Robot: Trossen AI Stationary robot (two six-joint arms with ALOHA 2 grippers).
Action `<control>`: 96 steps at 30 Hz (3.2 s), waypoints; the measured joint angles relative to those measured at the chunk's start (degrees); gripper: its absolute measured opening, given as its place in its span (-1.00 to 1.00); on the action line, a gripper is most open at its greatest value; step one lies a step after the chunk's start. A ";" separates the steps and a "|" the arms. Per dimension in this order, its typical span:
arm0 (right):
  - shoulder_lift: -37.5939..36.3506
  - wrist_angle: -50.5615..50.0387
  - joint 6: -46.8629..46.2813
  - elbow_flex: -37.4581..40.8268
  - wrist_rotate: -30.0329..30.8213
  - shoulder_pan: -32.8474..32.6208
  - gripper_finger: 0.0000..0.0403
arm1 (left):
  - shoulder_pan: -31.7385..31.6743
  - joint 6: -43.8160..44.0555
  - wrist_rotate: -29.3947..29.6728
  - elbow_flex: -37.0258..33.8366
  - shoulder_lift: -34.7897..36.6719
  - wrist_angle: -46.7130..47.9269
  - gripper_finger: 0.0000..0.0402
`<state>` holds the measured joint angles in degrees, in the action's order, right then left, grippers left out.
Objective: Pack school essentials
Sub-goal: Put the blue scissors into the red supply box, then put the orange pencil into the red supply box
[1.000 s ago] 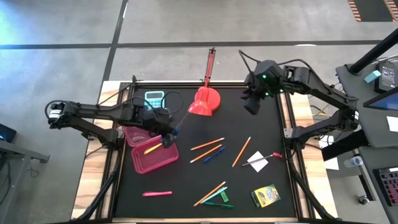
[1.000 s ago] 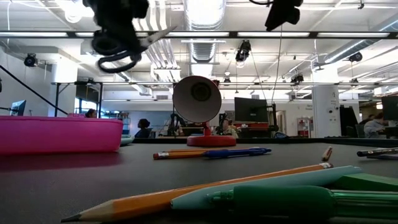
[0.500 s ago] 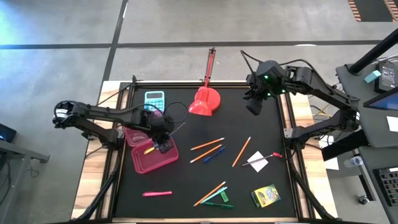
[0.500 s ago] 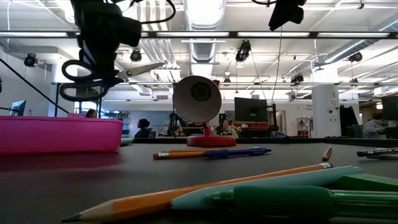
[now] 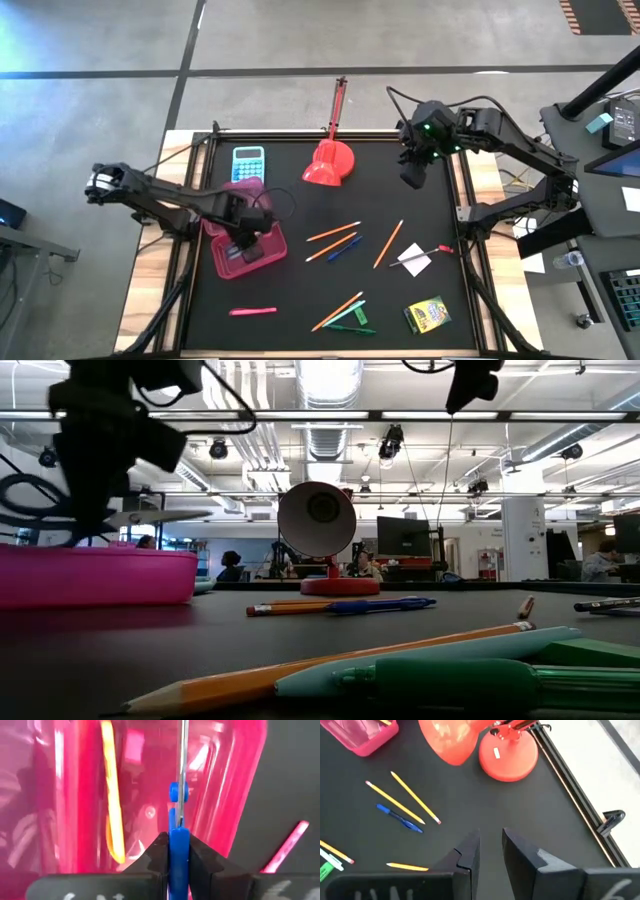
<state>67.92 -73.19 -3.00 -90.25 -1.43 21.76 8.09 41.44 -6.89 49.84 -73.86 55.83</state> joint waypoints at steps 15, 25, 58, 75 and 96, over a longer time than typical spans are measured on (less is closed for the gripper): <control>0.17 -0.07 -2.04 4.44 -0.02 0.00 -0.66 | 0.84 1.75 -0.12 -6.56 0.01 -4.37 -0.88; 0.22 -0.04 -3.00 8.28 -0.02 0.00 -0.66 | 0.86 1.81 -0.36 -7.86 -1.19 -4.48 -0.88; 0.22 10.24 1.29 29.13 -5.18 -3.52 -0.32 | 0.86 6.42 -0.34 7.80 3.26 -8.01 -0.29; 0.22 31.27 24.02 45.84 -6.54 -19.63 -0.44 | 0.93 6.23 0.10 11.28 5.85 -28.30 -0.29; 14.37 41.50 30.73 48.59 -1.77 -24.87 -0.46 | 0.93 6.10 0.32 11.17 5.96 -41.74 -0.29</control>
<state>82.30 -31.69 27.73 -41.65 -3.20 -3.11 9.02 47.54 -6.57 61.01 -67.90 14.10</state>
